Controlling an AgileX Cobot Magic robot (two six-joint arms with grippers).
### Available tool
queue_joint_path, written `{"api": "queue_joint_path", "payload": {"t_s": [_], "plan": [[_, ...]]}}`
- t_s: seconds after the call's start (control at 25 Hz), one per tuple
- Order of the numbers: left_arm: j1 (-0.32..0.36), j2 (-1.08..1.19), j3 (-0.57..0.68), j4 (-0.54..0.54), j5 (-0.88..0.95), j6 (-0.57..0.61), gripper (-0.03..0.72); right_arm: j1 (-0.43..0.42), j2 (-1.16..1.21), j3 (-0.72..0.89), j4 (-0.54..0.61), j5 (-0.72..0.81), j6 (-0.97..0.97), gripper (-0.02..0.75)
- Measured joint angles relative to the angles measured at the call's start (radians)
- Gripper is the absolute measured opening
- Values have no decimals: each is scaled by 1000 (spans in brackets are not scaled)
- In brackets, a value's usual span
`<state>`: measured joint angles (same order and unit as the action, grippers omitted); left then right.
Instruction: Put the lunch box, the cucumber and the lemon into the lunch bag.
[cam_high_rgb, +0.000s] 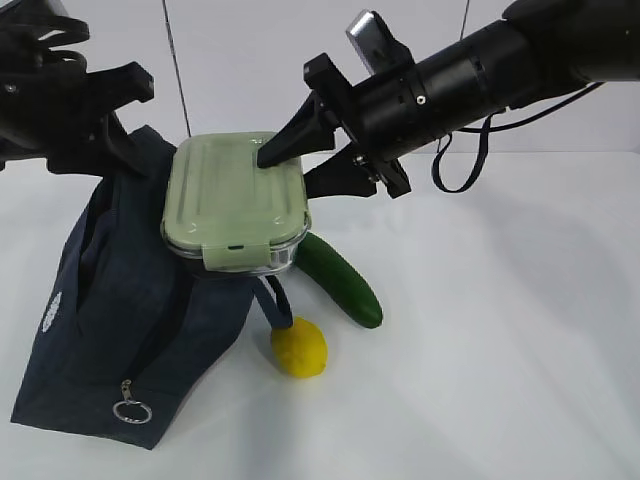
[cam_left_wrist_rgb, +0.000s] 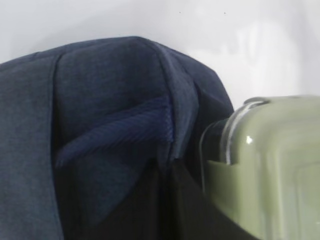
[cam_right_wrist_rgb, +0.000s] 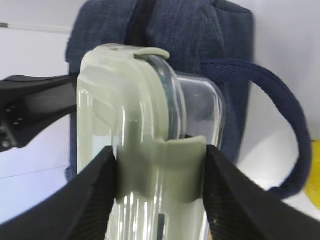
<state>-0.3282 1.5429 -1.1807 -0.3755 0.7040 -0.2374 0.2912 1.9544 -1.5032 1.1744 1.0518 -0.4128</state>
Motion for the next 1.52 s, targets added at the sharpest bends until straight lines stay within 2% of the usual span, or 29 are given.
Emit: {"api": "queue_joint_path", "payload": {"t_s": [0.36,0.56,0.72,1.12,1.52], "plan": [[0,0,-2,-43,-28,0,-3,8,7,-45,-126,-6,60,405],[-40,0,-30,-49,-50,0,-3,20,8,-68,-161,-18,93,405],[-66,0,-38,-85,-67,0,-3,44,19,-71,-163,-38,112,405],[-68,0,-38,-169,-74,0,-3,109,54,-100,-171,-138,118,405],[-68,0,-41,-170,-96,0,-3,127,86,-105,-50,-186,94,405]]}}
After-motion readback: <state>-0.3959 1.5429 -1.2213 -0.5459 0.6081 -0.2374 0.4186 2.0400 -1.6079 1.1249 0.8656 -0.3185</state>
